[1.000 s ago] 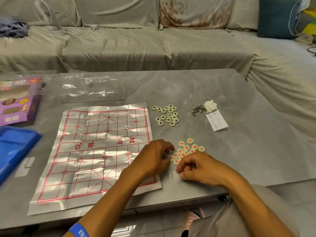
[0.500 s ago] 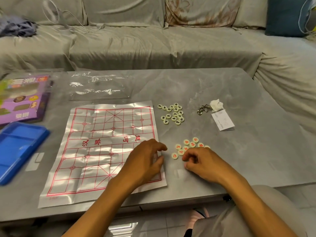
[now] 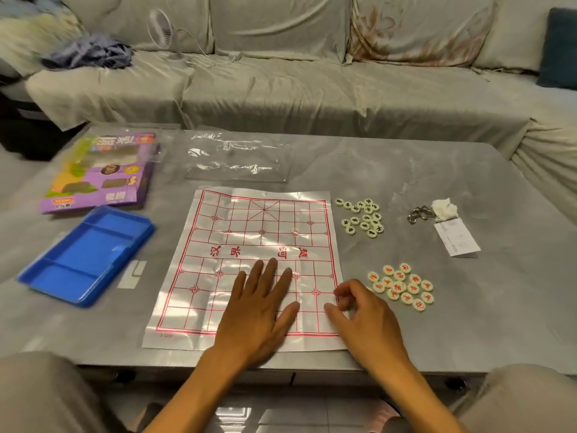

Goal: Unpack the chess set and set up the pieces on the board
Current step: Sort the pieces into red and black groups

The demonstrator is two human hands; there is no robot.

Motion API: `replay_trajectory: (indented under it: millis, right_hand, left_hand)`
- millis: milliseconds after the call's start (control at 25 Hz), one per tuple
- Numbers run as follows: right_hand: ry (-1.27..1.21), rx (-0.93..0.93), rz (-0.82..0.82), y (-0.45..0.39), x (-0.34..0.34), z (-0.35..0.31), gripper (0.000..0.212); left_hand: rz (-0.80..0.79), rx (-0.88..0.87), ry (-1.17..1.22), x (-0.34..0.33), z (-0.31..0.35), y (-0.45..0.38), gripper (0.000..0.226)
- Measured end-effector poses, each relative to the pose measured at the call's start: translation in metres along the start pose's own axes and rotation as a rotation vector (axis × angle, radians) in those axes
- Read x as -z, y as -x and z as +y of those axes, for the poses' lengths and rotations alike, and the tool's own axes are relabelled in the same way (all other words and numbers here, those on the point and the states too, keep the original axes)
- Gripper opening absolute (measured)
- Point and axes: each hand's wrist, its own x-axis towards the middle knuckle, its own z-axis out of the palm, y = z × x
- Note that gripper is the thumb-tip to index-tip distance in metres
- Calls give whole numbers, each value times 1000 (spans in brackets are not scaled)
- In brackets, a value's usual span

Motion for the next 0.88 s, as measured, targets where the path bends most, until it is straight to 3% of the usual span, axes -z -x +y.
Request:
replay_trajectory:
  millis: [120,200,320,520,600,640,760,800,880]
  right_hand:
    - [188,273,119,2,-13,-3,20]
    - [198,339,64,1,-19,-3,26]
    - [417,411,35,3,-27,5,33]
    - [429,363,-26,8,-17,13,34]
    - [328,341,-96,10,-5,19,32]
    - [239,283,-80,10,6,23,29]
    - [77,18,178,3,43,46,29]
    - [84,-14,200,0,49,50,31]
    - [158,48,97,-6,44,50,36]
  left_hand:
    - [26,-1,5,-4,5,-4,65]
    - [11,-3,2,-7,12,-9,66]
    - [-4,-10,37,-2,8,-10,66]
    - [-3,-1,3,2,-22,0,64]
    - [-2,-2,-14,2,-21,1,63]
    - [-6,-5,-15,1,-19,0,64]
    - [-2,-19,5,0,-20,0,65]
    - [3,-18,13,0,-20,1,65]
    - [7,-21,28,-1,-20,1,64]
